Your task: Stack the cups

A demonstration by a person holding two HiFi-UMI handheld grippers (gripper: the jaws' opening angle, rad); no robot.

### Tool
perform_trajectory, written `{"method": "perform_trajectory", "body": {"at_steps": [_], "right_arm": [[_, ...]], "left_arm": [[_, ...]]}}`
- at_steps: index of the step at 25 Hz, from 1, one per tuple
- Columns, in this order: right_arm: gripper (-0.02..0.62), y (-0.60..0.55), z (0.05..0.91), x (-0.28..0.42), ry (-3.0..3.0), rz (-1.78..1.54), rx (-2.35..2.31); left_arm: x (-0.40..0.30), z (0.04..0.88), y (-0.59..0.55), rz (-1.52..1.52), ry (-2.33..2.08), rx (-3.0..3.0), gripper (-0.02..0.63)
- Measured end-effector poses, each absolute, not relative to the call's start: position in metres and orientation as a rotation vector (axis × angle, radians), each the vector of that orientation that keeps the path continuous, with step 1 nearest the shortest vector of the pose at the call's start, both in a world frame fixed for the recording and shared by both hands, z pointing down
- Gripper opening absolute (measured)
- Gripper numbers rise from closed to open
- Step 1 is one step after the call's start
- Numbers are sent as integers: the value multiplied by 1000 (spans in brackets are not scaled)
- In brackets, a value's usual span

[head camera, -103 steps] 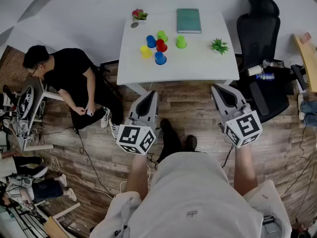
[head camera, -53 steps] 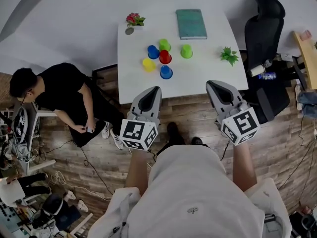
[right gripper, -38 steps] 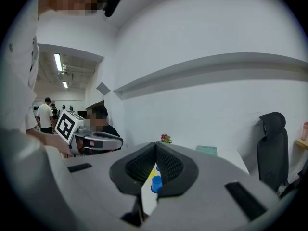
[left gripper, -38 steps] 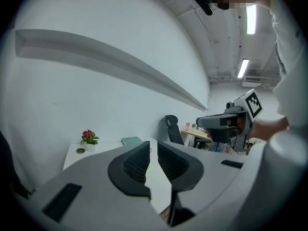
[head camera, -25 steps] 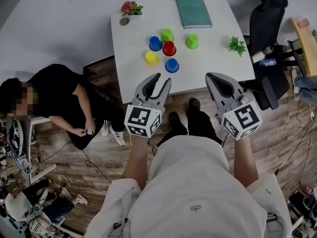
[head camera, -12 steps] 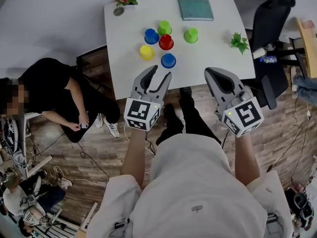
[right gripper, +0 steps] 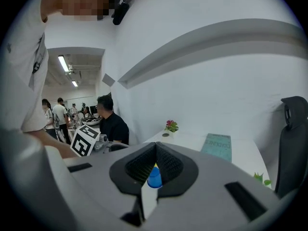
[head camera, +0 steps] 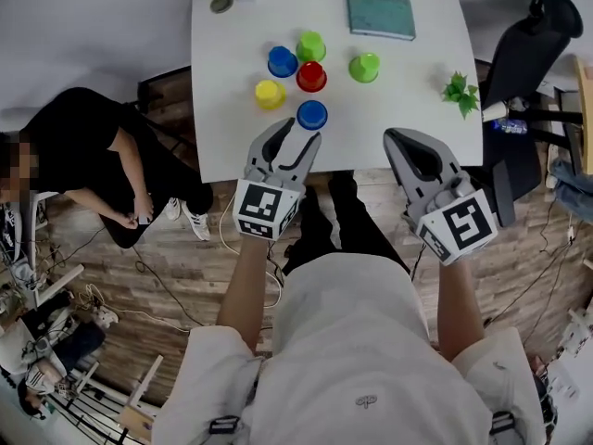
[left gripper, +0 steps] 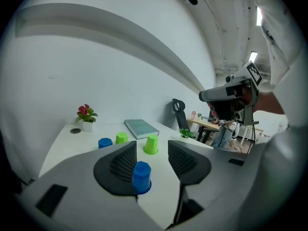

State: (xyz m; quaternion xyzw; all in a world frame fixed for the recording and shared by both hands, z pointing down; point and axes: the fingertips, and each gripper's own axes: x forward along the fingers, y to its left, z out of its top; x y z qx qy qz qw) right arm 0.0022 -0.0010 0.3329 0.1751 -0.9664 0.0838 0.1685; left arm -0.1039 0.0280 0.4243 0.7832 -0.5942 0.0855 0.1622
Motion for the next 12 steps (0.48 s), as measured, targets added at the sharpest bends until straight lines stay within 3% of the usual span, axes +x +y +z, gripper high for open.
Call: {"method": "perform_trajectory", "body": {"at_steps": [12], "right_arm": [[6, -41, 373, -4, -2740, 279, 380]], "left_arm": [[-108, 484, 3, 373, -1758, 2118, 228]]}}
